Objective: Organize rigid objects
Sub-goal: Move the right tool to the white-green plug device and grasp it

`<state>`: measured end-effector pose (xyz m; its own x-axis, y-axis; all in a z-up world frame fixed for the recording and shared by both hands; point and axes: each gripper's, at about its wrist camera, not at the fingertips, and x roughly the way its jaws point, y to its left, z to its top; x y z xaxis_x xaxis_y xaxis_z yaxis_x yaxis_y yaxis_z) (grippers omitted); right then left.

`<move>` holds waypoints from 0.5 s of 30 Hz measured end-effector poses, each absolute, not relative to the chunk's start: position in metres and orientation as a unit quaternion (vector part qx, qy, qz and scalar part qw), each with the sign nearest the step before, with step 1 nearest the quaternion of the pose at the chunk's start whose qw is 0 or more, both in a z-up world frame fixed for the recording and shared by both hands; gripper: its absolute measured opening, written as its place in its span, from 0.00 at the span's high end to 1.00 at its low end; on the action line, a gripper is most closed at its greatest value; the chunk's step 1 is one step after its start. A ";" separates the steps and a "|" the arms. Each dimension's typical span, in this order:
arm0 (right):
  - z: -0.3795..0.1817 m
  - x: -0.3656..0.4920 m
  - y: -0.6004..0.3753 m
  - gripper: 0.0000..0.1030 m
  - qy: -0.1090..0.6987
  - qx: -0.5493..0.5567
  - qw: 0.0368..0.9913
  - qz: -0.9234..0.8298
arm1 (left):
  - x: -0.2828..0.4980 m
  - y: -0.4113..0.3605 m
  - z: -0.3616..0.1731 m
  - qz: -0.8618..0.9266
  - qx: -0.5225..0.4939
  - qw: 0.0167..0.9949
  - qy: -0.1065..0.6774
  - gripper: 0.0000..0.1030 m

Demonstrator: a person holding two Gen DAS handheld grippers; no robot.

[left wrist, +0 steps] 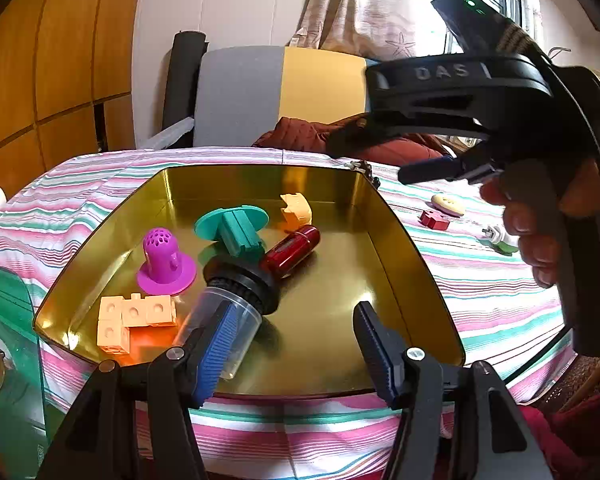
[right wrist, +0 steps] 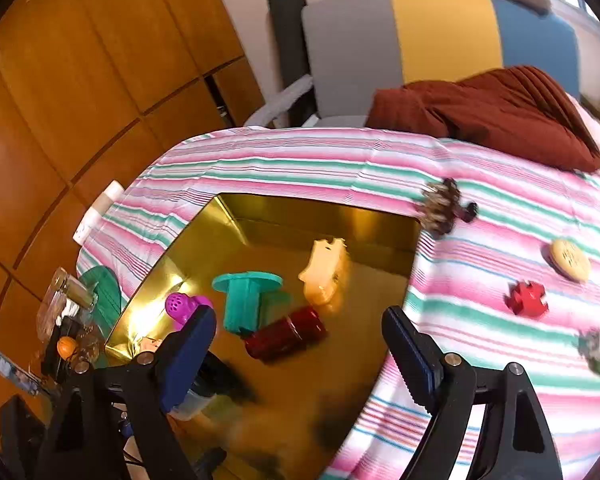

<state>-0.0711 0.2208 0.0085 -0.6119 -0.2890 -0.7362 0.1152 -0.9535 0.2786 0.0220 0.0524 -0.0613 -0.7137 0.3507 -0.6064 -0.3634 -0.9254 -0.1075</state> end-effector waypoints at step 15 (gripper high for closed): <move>-0.006 -0.037 0.260 0.17 -0.020 0.432 0.022 -0.902 | 0.028 0.058 -0.058 0.921 -0.323 0.218 0.003 0.41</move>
<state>-0.0372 0.2602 -0.0058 -0.6265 -0.0580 -0.7773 0.0227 -0.9982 0.0562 0.0282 0.0576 -0.0581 -0.6964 0.3992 -0.5964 -0.4028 -0.9052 -0.1356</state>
